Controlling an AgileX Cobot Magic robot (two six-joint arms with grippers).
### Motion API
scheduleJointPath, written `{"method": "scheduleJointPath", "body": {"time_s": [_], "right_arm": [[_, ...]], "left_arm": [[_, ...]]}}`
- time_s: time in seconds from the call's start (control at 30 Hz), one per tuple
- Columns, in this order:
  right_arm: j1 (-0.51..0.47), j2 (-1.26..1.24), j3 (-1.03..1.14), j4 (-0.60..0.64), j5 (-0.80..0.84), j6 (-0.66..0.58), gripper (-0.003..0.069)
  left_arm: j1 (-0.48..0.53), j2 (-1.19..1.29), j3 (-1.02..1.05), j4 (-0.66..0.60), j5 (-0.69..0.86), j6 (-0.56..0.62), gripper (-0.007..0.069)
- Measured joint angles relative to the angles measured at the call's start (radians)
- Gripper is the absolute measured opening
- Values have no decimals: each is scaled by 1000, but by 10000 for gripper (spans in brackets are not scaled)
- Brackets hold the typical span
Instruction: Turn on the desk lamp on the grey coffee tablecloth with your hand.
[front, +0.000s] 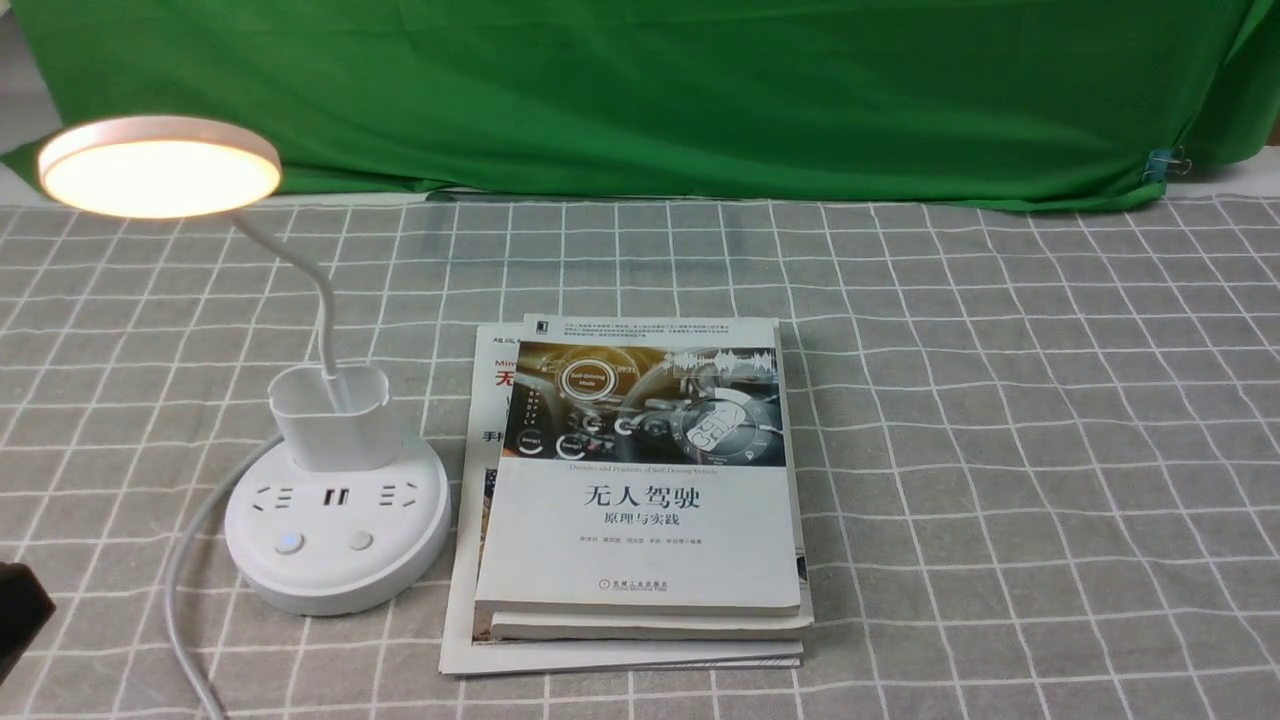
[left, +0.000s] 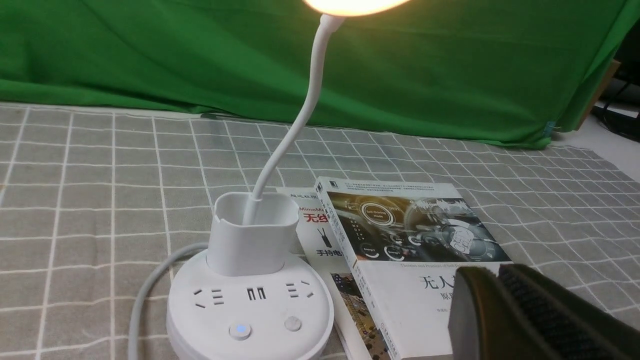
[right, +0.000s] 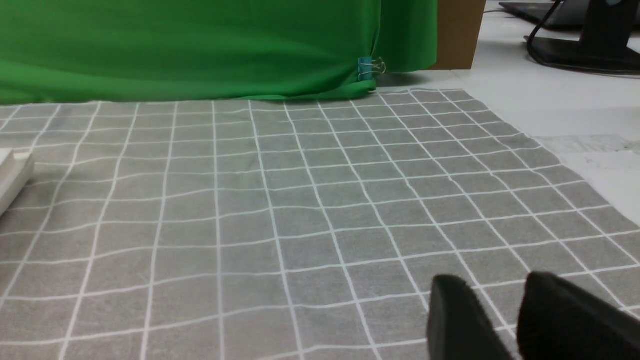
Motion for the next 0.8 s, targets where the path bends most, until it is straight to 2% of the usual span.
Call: {"method": "scheduleJointPath", "body": {"time_s": [0.53,0.8], "right_arm": [[0,0,0,0,0,0,245],[0,0,0,0,0,0,245]], "left_arm": [[1,-1,10,6,-14,2,19],[170,-3,150,45,-244,236,20]]}}
